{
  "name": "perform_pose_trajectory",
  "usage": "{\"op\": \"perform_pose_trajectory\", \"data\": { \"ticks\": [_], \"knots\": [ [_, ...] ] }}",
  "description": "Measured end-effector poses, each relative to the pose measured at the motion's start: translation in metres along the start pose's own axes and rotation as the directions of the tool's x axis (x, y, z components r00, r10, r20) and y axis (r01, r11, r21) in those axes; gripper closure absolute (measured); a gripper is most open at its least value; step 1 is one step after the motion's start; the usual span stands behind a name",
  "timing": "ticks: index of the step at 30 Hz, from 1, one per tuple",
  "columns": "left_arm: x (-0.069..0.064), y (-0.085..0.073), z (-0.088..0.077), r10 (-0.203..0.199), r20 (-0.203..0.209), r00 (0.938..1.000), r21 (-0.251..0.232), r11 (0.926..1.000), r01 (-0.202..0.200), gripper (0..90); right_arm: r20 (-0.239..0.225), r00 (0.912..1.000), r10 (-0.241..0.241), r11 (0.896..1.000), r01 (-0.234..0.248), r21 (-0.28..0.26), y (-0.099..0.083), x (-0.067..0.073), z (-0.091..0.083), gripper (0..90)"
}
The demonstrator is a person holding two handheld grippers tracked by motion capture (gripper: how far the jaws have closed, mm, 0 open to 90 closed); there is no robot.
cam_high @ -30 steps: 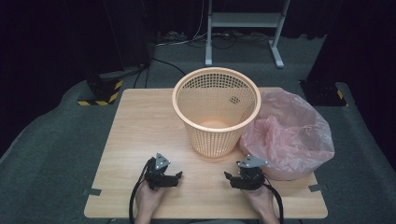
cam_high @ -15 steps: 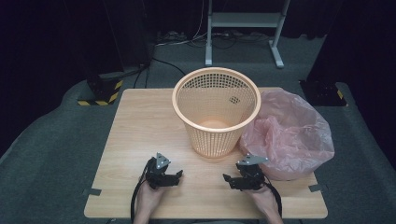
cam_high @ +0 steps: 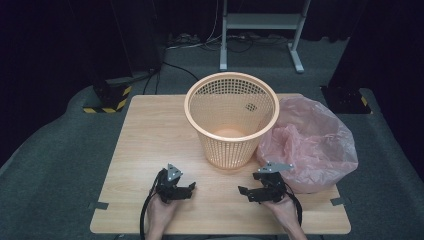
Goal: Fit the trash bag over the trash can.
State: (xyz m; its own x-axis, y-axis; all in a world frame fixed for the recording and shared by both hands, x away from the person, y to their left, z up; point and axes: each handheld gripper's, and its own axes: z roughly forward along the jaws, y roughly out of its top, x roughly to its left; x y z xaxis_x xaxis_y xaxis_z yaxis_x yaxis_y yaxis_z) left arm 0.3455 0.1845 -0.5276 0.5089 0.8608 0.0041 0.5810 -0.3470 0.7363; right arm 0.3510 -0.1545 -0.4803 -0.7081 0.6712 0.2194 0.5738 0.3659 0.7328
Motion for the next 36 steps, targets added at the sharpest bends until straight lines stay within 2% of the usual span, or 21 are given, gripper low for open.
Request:
{"op": "perform_pose_trajectory", "data": {
  "ticks": [1,5,9,15,20,23,30,36],
  "knots": [
    [0.000,0.000,0.000,0.000,0.000,1.0000,0.000,1.0000,0.000,16.5,-0.037,0.9993,-0.011,1.000,0.010,-0.017,0.000,0.001,-0.004,18.7],
    [0.000,0.000,0.000,-0.002,0.001,1.0000,0.000,1.0000,0.002,16.5,-0.025,0.9987,-0.044,0.999,0.044,-0.013,0.002,0.004,-0.008,18.3],
    [0.000,0.000,0.000,-0.001,0.000,1.0000,-0.003,1.0000,0.001,16.9,-0.027,0.9984,-0.050,0.999,0.049,-0.017,0.003,0.005,-0.011,18.8],
    [-0.001,0.000,0.000,-0.003,0.001,1.0000,-0.002,1.0000,0.003,17.2,-0.015,0.9979,-0.064,0.997,0.063,-0.033,0.005,0.008,-0.025,22.0],
    [-0.001,0.000,0.000,-0.003,0.001,1.0000,-0.002,1.0000,0.003,17.3,0.014,0.9970,-0.077,0.995,0.077,-0.066,0.008,0.010,-0.035,25.9],
    [0.000,0.000,0.000,-0.002,0.000,1.0000,-0.002,1.0000,0.002,17.6,0.030,0.9984,-0.049,0.995,0.051,-0.090,0.011,0.008,-0.043,29.0],
    [0.000,0.000,0.000,-0.002,-0.001,1.0000,-0.002,1.0000,0.002,17.8,0.056,0.9972,-0.048,0.991,0.055,-0.120,0.016,0.009,-0.055,30.2],
    [-0.001,0.000,0.000,-0.007,-0.001,1.0000,-0.003,1.0000,0.007,18.1,0.101,0.9942,-0.037,0.989,0.050,-0.138,0.022,0.004,-0.066,31.8]
  ]
}}
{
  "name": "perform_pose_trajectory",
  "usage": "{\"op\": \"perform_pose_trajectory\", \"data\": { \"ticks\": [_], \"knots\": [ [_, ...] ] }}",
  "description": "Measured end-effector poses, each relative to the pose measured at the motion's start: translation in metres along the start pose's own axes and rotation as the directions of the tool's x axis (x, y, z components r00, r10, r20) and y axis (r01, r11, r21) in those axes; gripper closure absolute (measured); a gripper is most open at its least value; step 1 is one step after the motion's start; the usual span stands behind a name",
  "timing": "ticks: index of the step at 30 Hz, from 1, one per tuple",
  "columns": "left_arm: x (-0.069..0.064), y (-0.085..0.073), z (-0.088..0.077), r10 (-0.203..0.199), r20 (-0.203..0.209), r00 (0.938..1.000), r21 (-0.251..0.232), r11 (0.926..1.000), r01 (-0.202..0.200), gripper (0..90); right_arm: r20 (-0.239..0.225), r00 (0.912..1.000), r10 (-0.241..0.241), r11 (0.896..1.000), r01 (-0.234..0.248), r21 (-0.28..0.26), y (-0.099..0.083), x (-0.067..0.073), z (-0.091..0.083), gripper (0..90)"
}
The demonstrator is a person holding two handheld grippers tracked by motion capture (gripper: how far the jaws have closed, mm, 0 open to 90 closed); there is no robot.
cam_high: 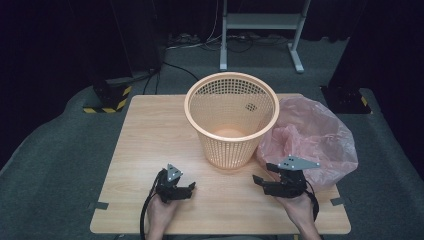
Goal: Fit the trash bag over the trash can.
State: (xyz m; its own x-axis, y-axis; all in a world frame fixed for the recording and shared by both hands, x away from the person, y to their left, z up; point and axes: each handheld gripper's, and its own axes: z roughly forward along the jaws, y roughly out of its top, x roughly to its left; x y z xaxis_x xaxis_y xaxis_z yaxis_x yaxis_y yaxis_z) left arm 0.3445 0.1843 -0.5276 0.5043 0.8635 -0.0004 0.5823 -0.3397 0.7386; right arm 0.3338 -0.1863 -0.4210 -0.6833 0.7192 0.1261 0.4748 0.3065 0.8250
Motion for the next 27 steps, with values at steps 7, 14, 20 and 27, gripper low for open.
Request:
{"op": "perform_pose_trajectory", "data": {
  "ticks": [7,14,20,27],
  "knots": [
    [0.000,0.000,0.000,-0.001,0.000,1.0000,0.000,1.0000,0.001,18.2,0.088,0.9961,-0.002,1.000,0.003,-0.009,0.007,-0.006,-0.011,30.4],
    [0.000,0.000,0.000,0.000,0.000,1.0000,0.000,1.0000,0.000,18.2,0.163,0.9863,0.025,1.000,-0.027,0.010,0.016,-0.023,-0.021,31.1],
    [0.000,0.000,0.000,0.000,0.000,1.0000,0.000,1.0000,0.000,18.2,0.196,0.9795,0.048,0.998,-0.052,0.020,0.021,-0.035,-0.024,31.1],
    [0.000,0.000,0.000,-0.001,0.000,1.0000,-0.001,1.0000,0.001,18.2,0.247,0.9676,0.054,0.997,-0.066,0.041,0.029,-0.050,-0.023,30.1]
  ]
}}
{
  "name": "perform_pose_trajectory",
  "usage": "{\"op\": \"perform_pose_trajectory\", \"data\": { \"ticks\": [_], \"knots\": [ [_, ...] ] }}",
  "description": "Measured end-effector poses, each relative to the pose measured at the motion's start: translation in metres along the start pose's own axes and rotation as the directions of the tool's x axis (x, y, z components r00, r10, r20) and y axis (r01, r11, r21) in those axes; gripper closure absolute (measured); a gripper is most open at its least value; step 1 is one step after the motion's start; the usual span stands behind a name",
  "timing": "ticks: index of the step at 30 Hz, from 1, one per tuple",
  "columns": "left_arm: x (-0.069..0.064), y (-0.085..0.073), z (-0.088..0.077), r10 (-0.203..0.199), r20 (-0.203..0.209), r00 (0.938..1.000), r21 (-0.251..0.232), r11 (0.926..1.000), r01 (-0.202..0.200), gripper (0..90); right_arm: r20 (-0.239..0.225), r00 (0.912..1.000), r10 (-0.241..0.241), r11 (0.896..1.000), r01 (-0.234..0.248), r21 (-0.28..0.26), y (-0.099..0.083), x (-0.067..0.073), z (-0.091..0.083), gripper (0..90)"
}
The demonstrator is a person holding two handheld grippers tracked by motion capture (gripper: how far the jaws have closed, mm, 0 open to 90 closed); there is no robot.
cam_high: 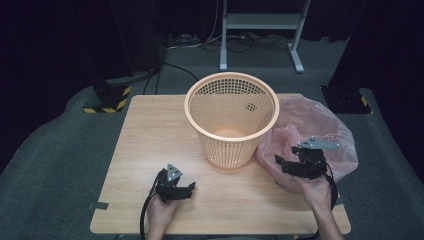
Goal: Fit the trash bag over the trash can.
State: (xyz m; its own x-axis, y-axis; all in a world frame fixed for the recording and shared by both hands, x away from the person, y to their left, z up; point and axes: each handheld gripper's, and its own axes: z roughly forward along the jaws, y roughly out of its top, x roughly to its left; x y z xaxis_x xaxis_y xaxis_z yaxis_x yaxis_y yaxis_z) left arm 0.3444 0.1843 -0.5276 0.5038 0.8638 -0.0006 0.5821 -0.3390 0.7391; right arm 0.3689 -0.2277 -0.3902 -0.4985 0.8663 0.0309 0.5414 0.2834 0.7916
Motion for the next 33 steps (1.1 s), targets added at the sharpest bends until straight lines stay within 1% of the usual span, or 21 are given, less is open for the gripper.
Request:
{"op": "perform_pose_trajectory", "data": {
  "ticks": [2,6,8,9,11,12,13,15,18,19,20,22,25,27,30,31,32,33],
  "knots": [
    [0.000,0.000,0.000,0.000,0.000,1.0000,0.000,1.0000,0.000,18.2,0.021,0.9997,0.007,1.000,-0.007,0.026,0.004,-0.006,0.004,28.4],
    [0.000,0.000,0.000,-0.001,0.000,1.0000,0.000,1.0000,0.001,18.2,0.046,0.9989,0.010,0.999,-0.012,0.051,0.009,-0.012,0.010,26.2],
    [0.000,0.000,0.000,-0.001,0.000,1.0000,0.000,1.0000,0.001,18.2,0.053,0.9985,0.017,0.998,-0.020,0.056,0.010,-0.014,0.011,25.7],
    [0.000,0.000,0.000,-0.001,0.001,1.0000,0.000,1.0000,0.001,18.3,0.060,0.9979,0.027,0.997,-0.032,0.069,0.012,-0.018,0.014,24.6],
    [0.000,0.000,0.000,-0.001,0.001,1.0000,0.000,1.0000,0.001,18.2,0.076,0.9967,0.028,0.996,-0.035,0.083,0.015,-0.021,0.016,24.3],
    [0.000,0.000,0.000,-0.001,0.001,1.0000,0.000,1.0000,0.001,18.3,0.076,0.9967,0.028,0.996,-0.035,0.083,0.015,-0.021,0.016,24.3],
    [0.000,0.000,0.000,-0.001,0.001,1.0000,0.000,1.0000,0.001,18.3,0.096,0.9950,0.027,0.995,-0.036,0.094,0.017,-0.025,0.019,24.2],
    [0.000,0.000,0.000,-0.002,0.001,1.0000,-0.001,1.0000,0.002,18.4,0.119,0.9925,0.029,0.994,-0.042,0.101,0.020,-0.029,0.021,24.1],
    [0.000,0.000,0.000,-0.002,0.001,1.0000,-0.001,1.0000,0.002,18.4,0.147,0.9886,0.032,0.991,-0.050,0.123,0.024,-0.035,0.025,23.7],
    [0.000,0.000,0.000,-0.002,0.001,1.0000,-0.001,1.0000,0.002,18.5,0.147,0.9886,0.032,0.991,-0.050,0.123,0.024,-0.035,0.025,23.7],
    [0.000,0.000,0.000,-0.002,0.001,1.0000,-0.001,1.0000,0.002,18.5,0.163,0.9860,0.033,0.989,-0.056,0.139,0.026,-0.039,0.029,23.5],
    [0.000,0.000,0.000,-0.002,0.001,1.0000,-0.001,1.0000,0.002,18.5,0.175,0.9839,0.038,0.986,-0.065,0.154,0.027,-0.043,0.033,23.1],
    [0.000,0.000,0.000,-0.003,0.001,1.0000,-0.001,1.0000,0.003,18.6,0.178,0.9831,0.043,0.983,-0.074,0.167,0.027,-0.047,0.039,22.5],
    [0.000,0.000,0.000,-0.003,0.001,1.0000,-0.001,1.0000,0.003,18.6,0.184,0.9811,0.060,0.978,-0.095,0.187,0.027,-0.051,0.046,22.1],
    [0.000,0.000,0.000,-0.002,0.001,1.0000,-0.001,1.0000,0.002,18.6,0.196,0.9787,0.062,0.972,-0.104,0.211,0.027,-0.054,0.055,22.0],
    [0.000,0.000,0.000,-0.002,0.001,1.0000,-0.001,1.0000,0.002,18.6,0.196,0.9787,0.062,0.972,-0.104,0.211,0.027,-0.054,0.055,22.0],
    [0.000,0.000,0.000,-0.003,0.001,1.0000,-0.001,1.0000,0.003,18.6,0.202,0.9772,0.064,0.967,-0.111,0.231,0.027,-0.058,0.061,21.8],
    [0.000,0.000,0.000,-0.003,0.001,1.0000,-0.001,1.0000,0.003,18.6,0.202,0.9772,0.064,0.967,-0.111,0.231,0.027,-0.058,0.061,21.8]
  ]
}}
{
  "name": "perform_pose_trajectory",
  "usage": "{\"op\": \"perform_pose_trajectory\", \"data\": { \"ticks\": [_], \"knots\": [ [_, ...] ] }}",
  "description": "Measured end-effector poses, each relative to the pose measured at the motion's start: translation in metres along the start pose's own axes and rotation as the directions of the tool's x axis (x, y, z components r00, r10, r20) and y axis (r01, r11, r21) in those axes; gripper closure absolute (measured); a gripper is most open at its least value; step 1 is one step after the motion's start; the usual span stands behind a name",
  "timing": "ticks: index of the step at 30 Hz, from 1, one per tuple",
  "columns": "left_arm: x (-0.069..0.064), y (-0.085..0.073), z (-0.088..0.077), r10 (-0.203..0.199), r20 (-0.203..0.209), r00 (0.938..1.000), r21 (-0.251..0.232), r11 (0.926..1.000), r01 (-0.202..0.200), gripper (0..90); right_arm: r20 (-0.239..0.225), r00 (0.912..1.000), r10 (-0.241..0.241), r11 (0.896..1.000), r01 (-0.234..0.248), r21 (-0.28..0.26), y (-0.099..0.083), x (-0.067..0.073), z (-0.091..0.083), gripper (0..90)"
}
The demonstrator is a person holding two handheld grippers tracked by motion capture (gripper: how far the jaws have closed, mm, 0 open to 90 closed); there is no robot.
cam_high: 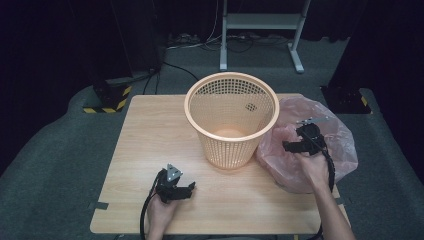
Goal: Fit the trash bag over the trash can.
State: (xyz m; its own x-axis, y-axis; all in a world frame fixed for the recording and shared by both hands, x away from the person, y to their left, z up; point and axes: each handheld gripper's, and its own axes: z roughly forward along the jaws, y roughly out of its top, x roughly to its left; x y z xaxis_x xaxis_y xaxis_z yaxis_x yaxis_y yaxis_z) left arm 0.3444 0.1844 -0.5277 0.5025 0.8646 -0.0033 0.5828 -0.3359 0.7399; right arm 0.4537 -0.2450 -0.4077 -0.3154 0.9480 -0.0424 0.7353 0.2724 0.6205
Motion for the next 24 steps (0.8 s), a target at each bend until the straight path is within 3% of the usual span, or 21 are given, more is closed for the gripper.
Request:
{"op": "perform_pose_trajectory", "data": {
  "ticks": [3,12,13,19,20,22,24],
  "knots": [
    [0.000,0.000,0.000,-0.001,-0.002,1.0000,-0.001,1.0000,0.001,18.8,0.001,1.0000,0.003,0.999,-0.004,0.044,0.001,-0.005,0.014,22.4],
    [0.000,0.000,0.000,-0.001,-0.002,1.0000,0.000,1.0000,0.001,18.9,0.013,0.9995,0.030,0.995,-0.031,0.099,0.000,-0.012,0.036,30.7],
    [0.000,0.000,0.000,-0.001,-0.002,1.0000,-0.001,1.0000,0.001,18.9,0.007,0.9994,0.034,0.994,-0.034,0.106,-0.002,-0.014,0.040,37.5],
    [0.000,0.000,0.000,-0.002,-0.002,1.0000,-0.001,1.0000,0.002,18.9,-0.007,0.9990,0.043,0.992,-0.042,0.118,-0.006,-0.019,0.048,53.1],
    [0.000,0.000,0.000,-0.001,-0.002,1.0000,-0.001,1.0000,0.001,18.9,-0.016,0.9990,0.042,0.991,-0.039,0.125,-0.007,-0.020,0.050,62.2],
    [0.000,0.000,0.000,-0.001,-0.002,1.0000,-0.001,1.0000,0.001,18.9,-0.021,0.9987,0.046,0.991,-0.043,0.126,-0.007,-0.021,0.050,65.3],
    [0.000,0.000,0.000,-0.001,-0.001,1.0000,-0.001,1.0000,0.001,18.9,-0.041,0.9977,0.055,0.993,-0.050,0.111,-0.007,-0.024,0.048,76.1]
  ]
}}
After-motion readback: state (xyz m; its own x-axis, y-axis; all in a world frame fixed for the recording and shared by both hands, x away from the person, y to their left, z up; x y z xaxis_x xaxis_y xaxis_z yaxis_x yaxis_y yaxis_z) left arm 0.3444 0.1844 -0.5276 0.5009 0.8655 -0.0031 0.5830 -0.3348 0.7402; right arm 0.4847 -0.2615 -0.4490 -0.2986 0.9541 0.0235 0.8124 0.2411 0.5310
